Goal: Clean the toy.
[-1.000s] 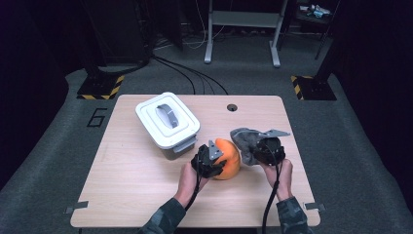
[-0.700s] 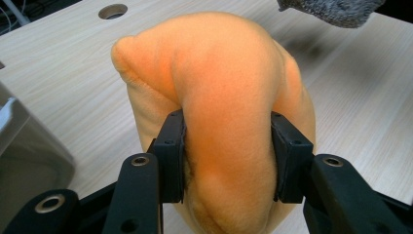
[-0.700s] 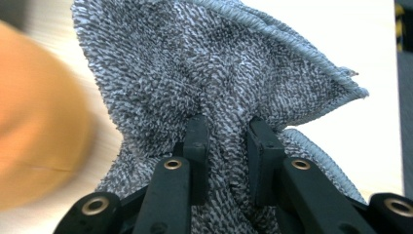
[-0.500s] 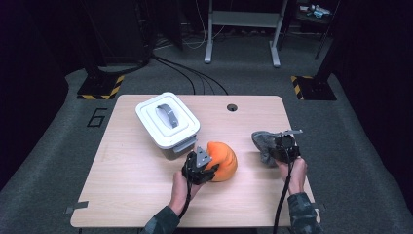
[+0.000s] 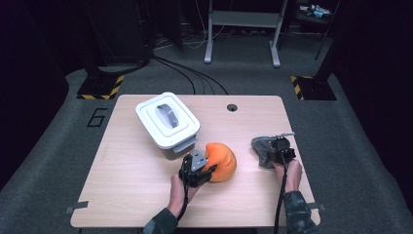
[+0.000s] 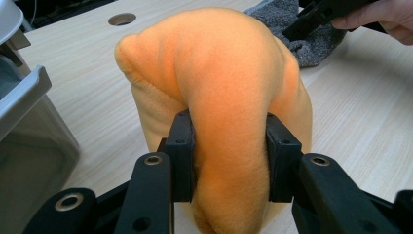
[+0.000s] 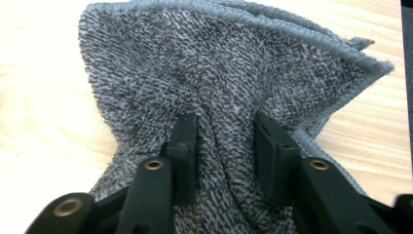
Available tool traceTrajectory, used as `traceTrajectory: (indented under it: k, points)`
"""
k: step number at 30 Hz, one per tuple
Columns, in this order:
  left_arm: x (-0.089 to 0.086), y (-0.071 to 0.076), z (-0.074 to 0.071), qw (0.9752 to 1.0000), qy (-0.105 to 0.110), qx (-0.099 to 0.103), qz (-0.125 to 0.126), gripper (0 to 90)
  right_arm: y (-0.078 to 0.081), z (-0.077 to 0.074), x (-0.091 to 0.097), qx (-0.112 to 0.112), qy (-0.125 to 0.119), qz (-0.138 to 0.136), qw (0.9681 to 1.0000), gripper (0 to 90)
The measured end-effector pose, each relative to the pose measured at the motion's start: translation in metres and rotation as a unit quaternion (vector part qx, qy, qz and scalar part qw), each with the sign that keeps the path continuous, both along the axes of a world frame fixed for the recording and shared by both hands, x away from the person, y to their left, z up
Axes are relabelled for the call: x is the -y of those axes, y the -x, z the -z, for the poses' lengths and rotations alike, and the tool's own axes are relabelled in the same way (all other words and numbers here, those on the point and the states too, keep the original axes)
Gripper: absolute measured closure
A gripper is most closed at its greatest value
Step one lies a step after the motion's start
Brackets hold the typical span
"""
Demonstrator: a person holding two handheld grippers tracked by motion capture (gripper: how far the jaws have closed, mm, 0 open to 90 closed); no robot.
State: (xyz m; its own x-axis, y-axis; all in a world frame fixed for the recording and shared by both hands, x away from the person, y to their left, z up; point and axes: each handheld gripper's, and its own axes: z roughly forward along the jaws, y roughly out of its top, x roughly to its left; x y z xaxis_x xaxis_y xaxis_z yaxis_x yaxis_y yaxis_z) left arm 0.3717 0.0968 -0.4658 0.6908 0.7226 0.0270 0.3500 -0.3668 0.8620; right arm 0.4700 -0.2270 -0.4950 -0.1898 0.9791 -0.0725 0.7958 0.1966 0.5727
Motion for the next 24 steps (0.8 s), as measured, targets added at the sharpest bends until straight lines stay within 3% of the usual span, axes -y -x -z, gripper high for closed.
traceTrajectory:
  k: [2,3,8,9,13,15,24]
  points:
    - [0.000,-0.001,-0.001,1.0000,-0.001,0.001,0.005,63.5,0.001,0.000,0.001,-0.001,-0.005,0.000,1.0000,45.8]
    - [0.000,-0.001,-0.002,1.0000,0.004,0.001,0.005,63.8,0.001,-0.001,0.001,0.000,-0.002,0.004,1.0000,35.4]
    - [0.000,-0.001,-0.004,0.9999,0.012,0.004,0.005,64.4,0.021,-0.015,0.003,0.032,-0.026,-0.009,0.9991,16.5]
    - [0.000,-0.001,-0.004,0.9999,0.014,0.004,0.004,64.5,0.027,-0.017,0.004,0.044,-0.025,-0.013,0.9986,14.8]
    - [0.000,0.002,-0.008,0.9997,0.018,0.015,0.002,65.1,0.046,-0.021,0.007,0.062,-0.033,-0.021,0.9973,13.6]
    - [0.000,0.004,-0.010,0.9998,0.016,0.010,0.004,65.1,0.055,-0.019,0.010,0.064,-0.035,-0.020,0.9972,11.9]
    - [-0.005,0.013,-0.017,0.9995,0.027,0.016,0.005,65.0,0.085,0.010,0.025,0.075,-0.039,-0.012,0.9963,4.2]
